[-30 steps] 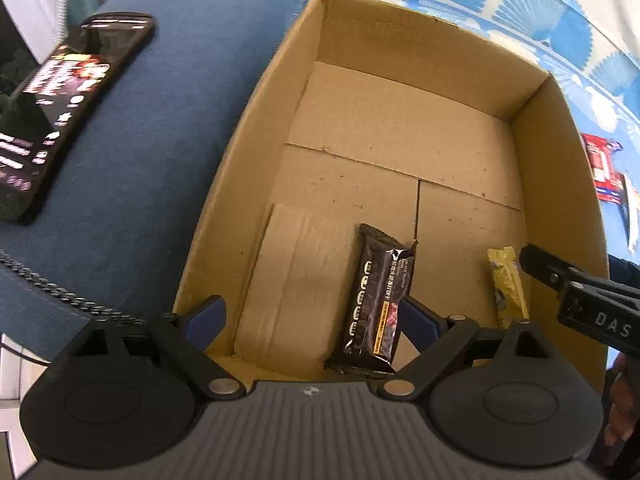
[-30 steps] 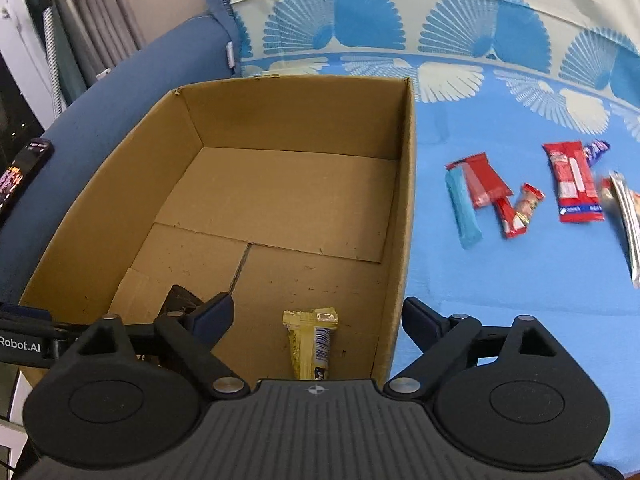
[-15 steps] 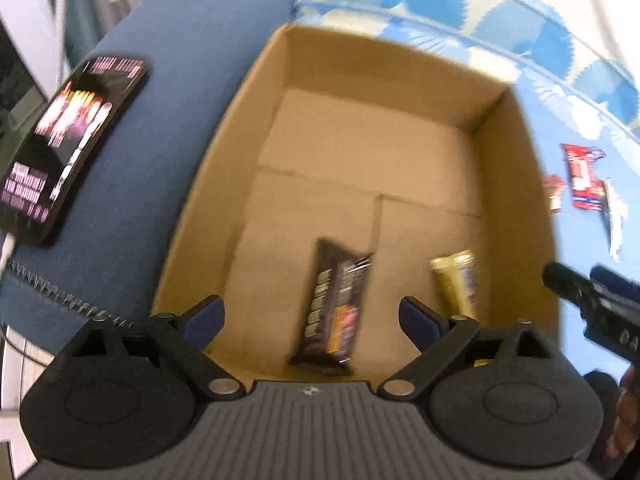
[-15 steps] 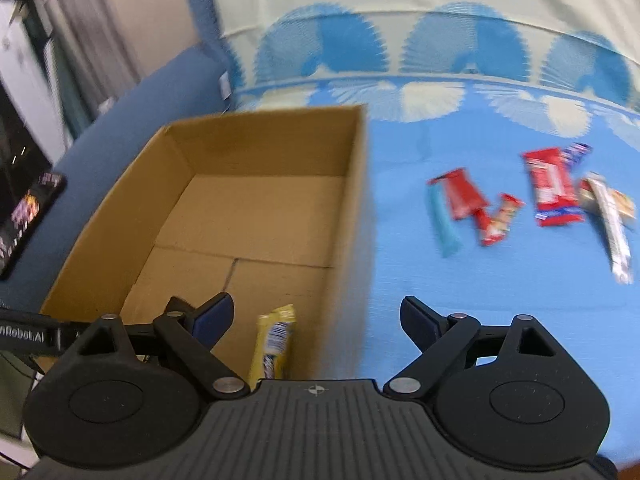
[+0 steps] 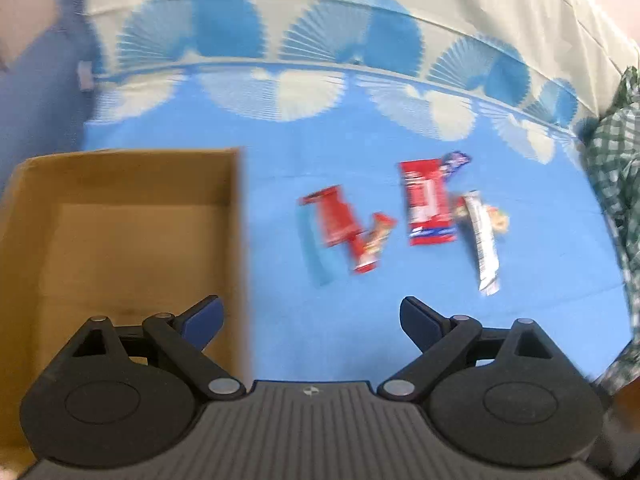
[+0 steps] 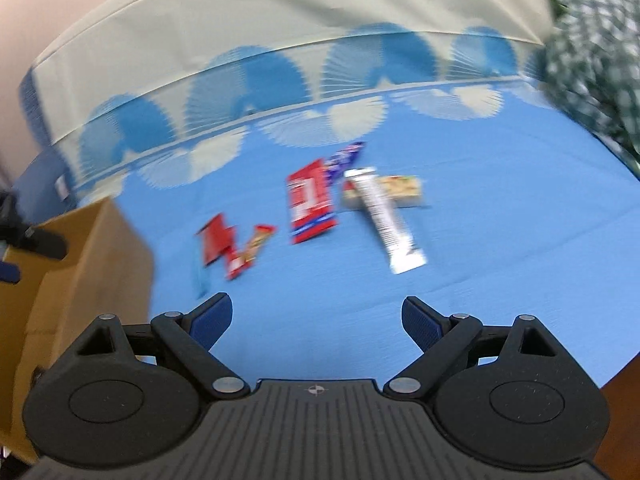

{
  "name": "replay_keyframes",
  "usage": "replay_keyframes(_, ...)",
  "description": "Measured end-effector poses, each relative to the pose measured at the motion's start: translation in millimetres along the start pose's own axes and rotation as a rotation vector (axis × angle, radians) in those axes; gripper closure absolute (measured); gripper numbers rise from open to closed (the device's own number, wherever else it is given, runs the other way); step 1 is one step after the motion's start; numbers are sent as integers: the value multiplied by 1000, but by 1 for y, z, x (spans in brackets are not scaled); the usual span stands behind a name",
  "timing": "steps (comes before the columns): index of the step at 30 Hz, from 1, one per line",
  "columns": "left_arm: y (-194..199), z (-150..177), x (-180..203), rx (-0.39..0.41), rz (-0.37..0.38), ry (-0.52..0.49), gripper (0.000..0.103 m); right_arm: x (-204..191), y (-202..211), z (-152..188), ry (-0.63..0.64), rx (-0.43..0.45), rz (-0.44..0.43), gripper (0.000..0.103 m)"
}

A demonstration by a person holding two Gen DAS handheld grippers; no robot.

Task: Organize snacks
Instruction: 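Grasp the red bar with the left tool while the right grasps the silver bar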

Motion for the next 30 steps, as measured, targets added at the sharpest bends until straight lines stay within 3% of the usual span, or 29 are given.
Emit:
replay_keyframes(2, -34, -19, 24, -31, -2, 8, 6, 15, -9, -3, -22, 3, 10, 11)
replay_keyframes(8, -122, -57, 61, -84, -132, -17, 6, 55, -53, -17, -54, 1, 41, 11)
replay_keyframes(11, -146, -75, 70, -87, -101, -9, 6, 74, -84, -29, -53, -2, 33, 10)
replay_keyframes(16, -190, -98, 109, -111, -55, -91, 6, 88, -145, -45, 9, -31, 39, 10)
replay_keyframes(25, -254, -103, 159, -214, 30, -129, 6, 101, -218, -49, 103, -64, 95, 9)
replay_keyframes(26, -259, -102, 162, -232, 33, -131, 7, 99, -220, -48, 128, -51, 104, 11)
replay_keyframes(27, -259, -100, 165, -220, 14, -135, 9, 97, -222, -47, 152, -46, 111, 26)
replay_keyframes(28, -256, -99, 167, -195, -1, -152, 24, 95, -219, -46, 176, -25, 116, 37)
replay_keyframes(29, -253, -97, 170, -177, -10, -183, 52, 92, -216, -44, 201, -9, 107, 66)
replay_keyframes(30, -250, -96, 172, -162, -28, -215, 56, 90, -213, -43, 220, -8, 99, 75)
Point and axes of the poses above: each gripper's, at about its wrist camera, not at the fingertips, and y roughly against the way its jaws point, x to its right, z to its underside, the point moved 2 cm from there along -y, roughly the way its jaws point, and after that the axes turned 5 degrees about -z, right-handed, at the moved point
